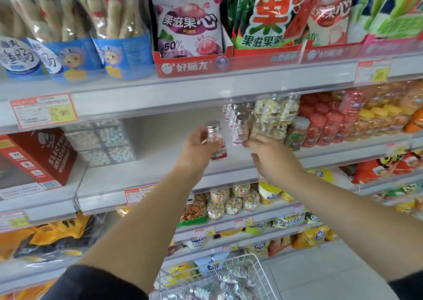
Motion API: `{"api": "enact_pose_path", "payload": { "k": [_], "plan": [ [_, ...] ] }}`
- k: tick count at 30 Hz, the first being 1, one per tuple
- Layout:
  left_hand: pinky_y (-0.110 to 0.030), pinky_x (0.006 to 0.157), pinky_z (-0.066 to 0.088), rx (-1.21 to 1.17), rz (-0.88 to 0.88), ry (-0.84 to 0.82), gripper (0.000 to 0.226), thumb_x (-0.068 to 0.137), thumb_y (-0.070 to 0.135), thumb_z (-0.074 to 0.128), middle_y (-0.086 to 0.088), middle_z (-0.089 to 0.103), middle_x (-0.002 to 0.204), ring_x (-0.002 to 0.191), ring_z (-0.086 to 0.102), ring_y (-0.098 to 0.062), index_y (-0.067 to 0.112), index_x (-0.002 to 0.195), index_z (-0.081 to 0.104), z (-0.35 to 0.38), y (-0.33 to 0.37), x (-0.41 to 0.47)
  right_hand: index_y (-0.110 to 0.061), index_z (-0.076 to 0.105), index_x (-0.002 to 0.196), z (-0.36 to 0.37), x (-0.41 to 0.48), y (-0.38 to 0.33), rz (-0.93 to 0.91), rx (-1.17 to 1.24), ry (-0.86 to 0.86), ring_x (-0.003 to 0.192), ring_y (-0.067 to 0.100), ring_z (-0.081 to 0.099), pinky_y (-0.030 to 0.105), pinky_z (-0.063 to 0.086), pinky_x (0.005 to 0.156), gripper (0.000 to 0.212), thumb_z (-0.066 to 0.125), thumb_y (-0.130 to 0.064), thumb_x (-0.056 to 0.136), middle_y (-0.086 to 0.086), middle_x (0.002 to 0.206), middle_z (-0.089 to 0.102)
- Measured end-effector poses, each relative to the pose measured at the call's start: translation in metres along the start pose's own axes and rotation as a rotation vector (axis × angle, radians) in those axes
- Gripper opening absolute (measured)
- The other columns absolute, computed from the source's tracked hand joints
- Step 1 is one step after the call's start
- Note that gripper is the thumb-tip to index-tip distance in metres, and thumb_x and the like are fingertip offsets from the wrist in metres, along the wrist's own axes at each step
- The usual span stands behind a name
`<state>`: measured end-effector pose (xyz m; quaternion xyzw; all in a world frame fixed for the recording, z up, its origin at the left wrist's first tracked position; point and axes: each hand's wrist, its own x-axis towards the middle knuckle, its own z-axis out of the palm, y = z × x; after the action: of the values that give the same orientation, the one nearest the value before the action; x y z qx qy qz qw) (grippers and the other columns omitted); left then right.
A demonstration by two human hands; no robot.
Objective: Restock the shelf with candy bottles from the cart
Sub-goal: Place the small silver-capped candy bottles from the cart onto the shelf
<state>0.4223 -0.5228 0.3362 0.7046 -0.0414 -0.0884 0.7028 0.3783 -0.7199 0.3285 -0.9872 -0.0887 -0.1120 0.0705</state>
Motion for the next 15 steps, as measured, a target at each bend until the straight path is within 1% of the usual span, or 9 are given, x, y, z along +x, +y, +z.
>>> {"api": "enact_pose_path", "payload": {
  "k": [1,3,5,7,9,11,12,14,15],
  "plan": [
    [-0.031,0.084,0.053,0.028,0.026,-0.014,0.042,0.087,0.010,0.072,-0.006,0.063,0.114,0.100,0.062,-0.021,0.018,0.125,0.058,0.008,-0.003,0.007,-0.020,0.060,0.130,-0.002,-0.009,0.003,0.017,0.012,-0.009,0.112,0.026,0.058,0.039,0.054,0.077,0.042,0.056,-0.006,0.090,0.000,0.132,0.055],
    [-0.021,0.070,0.054,0.123,0.071,-0.057,0.038,0.088,0.000,0.068,-0.002,0.062,0.106,0.087,0.061,-0.015,0.029,0.112,0.061,0.025,-0.005,0.016,-0.022,0.057,0.135,-0.005,-0.019,0.011,0.063,-0.001,-0.054,0.121,0.022,0.053,0.036,0.050,0.086,0.041,0.053,-0.015,0.095,-0.003,0.135,0.055],
    [-0.020,0.067,0.056,0.200,0.088,-0.065,0.040,0.087,-0.003,0.067,-0.001,0.061,0.100,0.083,0.061,-0.015,0.033,0.102,0.060,0.039,-0.010,0.023,-0.022,0.054,0.139,-0.008,-0.022,0.021,0.104,-0.017,-0.117,0.125,0.022,0.050,0.036,0.048,0.090,0.043,0.053,-0.018,0.096,-0.003,0.138,0.054],
    [-0.015,0.063,0.054,0.237,0.100,-0.063,0.037,0.087,-0.002,0.068,-0.002,0.061,0.106,0.083,0.063,-0.014,0.025,0.111,0.061,0.047,-0.016,0.029,-0.021,0.057,0.135,-0.007,-0.023,0.028,0.115,-0.014,-0.199,0.124,0.024,0.051,0.039,0.050,0.091,0.040,0.053,-0.019,0.095,-0.001,0.134,0.056],
    [-0.009,0.057,0.050,0.303,0.105,-0.039,0.042,0.086,0.004,0.071,-0.003,0.059,0.115,0.087,0.064,-0.010,0.018,0.124,0.058,0.052,-0.022,0.036,-0.020,0.060,0.127,-0.003,-0.024,0.032,0.106,-0.010,-0.268,0.121,0.023,0.051,0.042,0.051,0.090,0.034,0.053,-0.021,0.094,-0.001,0.130,0.055],
    [-0.010,0.060,0.051,0.363,0.112,-0.015,0.049,0.084,0.011,0.074,-0.004,0.058,0.121,0.094,0.065,-0.013,0.022,0.129,0.055,0.056,-0.029,0.045,-0.018,0.061,0.126,0.001,-0.024,0.034,0.104,-0.011,-0.290,0.123,0.024,0.050,0.045,0.051,0.092,0.033,0.053,-0.022,0.094,0.001,0.132,0.053],
    [-0.013,0.065,0.054,0.384,0.117,-0.013,0.051,0.083,0.013,0.075,-0.005,0.057,0.121,0.097,0.064,-0.015,0.023,0.129,0.055,0.058,-0.029,0.046,-0.017,0.061,0.127,0.002,-0.024,0.035,0.103,-0.015,-0.289,0.123,0.024,0.049,0.046,0.051,0.093,0.034,0.053,-0.023,0.094,0.002,0.133,0.052],
    [-0.025,0.078,0.057,0.414,0.130,0.001,0.054,0.081,0.017,0.076,-0.005,0.056,0.121,0.099,0.063,-0.016,0.023,0.130,0.053,0.061,-0.030,0.048,-0.017,0.061,0.127,0.004,-0.023,0.035,0.098,-0.020,-0.275,0.123,0.024,0.049,0.045,0.051,0.093,0.035,0.053,-0.023,0.094,0.002,0.134,0.052],
    [-0.024,0.082,0.054,0.428,0.141,0.022,0.057,0.081,0.018,0.076,-0.003,0.052,0.123,0.097,0.061,-0.012,0.023,0.131,0.051,0.062,-0.030,0.047,-0.017,0.061,0.128,0.005,-0.024,0.036,0.094,-0.015,-0.266,0.123,0.024,0.049,0.044,0.051,0.093,0.036,0.053,-0.023,0.094,0.001,0.133,0.052]
  ]
}}
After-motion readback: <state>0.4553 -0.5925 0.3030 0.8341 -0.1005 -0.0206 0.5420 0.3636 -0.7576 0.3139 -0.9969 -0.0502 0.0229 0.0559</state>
